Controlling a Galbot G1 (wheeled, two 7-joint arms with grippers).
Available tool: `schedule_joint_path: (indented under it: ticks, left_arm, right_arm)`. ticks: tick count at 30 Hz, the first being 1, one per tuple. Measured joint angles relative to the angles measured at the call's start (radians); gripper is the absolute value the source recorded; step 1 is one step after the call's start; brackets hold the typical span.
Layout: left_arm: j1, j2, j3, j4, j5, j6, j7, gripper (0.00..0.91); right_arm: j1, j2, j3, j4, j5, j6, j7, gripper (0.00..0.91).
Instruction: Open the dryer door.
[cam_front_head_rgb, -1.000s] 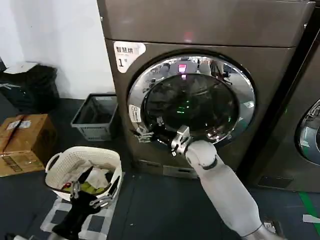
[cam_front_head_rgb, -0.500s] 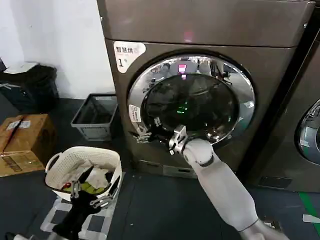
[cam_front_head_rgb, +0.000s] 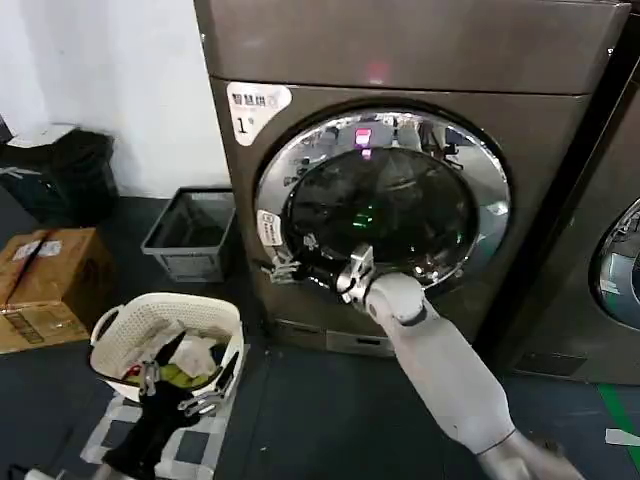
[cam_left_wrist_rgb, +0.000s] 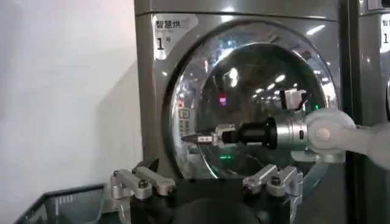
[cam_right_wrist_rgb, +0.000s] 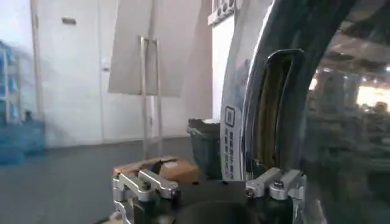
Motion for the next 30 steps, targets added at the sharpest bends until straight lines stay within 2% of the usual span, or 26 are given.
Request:
schedule_joint_path:
  ticks: [6, 17, 30]
  left_arm:
    - [-0.01, 0.002, -0.022, 0.0, -0.001, 0.015, 0.002, 0.907]
    - [-0.059, 0.035, -0.091, 0.038, -0.089, 0.056, 0.003, 0.907]
    - [-0.156, 0.106, -0.171, 0.122, -0.191, 0.089, -0.005, 0.907]
  right_arm:
    - [-0.03, -0.024, -0.002, 0.045, 0.02, -0.012, -0.023, 0.907]
    - [-0.095, -0.093, 0.022, 0.145, 0.066, -0.037, -0.098, 0.907]
    - [-0.155, -0.189, 0.056, 0.227, 0.068, -0.034, -0.211, 0.907]
